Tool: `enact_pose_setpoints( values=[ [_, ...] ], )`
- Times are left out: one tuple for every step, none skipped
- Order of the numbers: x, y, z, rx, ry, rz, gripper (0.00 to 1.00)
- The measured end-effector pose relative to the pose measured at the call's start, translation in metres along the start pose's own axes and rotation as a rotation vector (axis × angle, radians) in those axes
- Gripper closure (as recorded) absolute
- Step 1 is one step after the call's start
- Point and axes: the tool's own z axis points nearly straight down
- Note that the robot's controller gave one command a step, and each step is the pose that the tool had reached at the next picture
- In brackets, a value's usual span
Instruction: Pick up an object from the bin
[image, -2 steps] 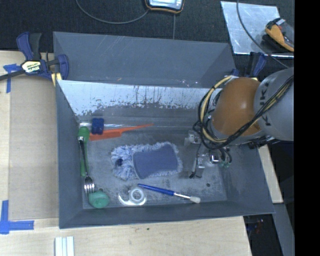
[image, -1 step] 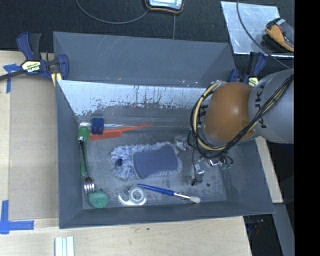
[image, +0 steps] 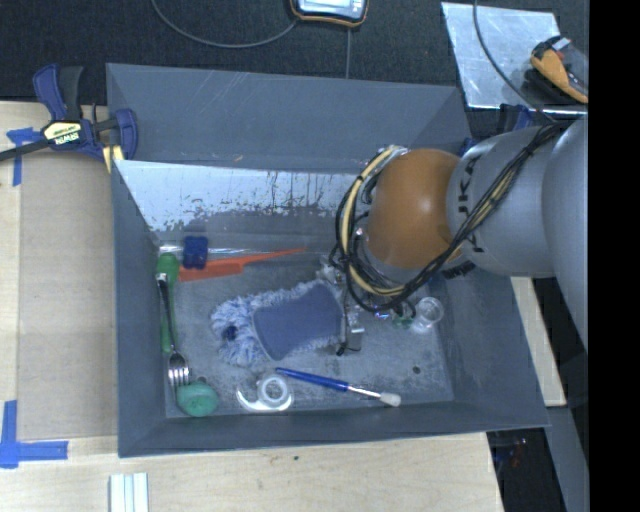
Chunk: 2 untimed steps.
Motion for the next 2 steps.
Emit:
enact_pose_setpoints(
  values=[
    [0.0380,-0.0058,-0.0004,0.004,-0.009,0.330,1.00],
    [0.0380,-0.0058,-0.0004,0.004,-0.009,0.330,1.00]
  ],
)
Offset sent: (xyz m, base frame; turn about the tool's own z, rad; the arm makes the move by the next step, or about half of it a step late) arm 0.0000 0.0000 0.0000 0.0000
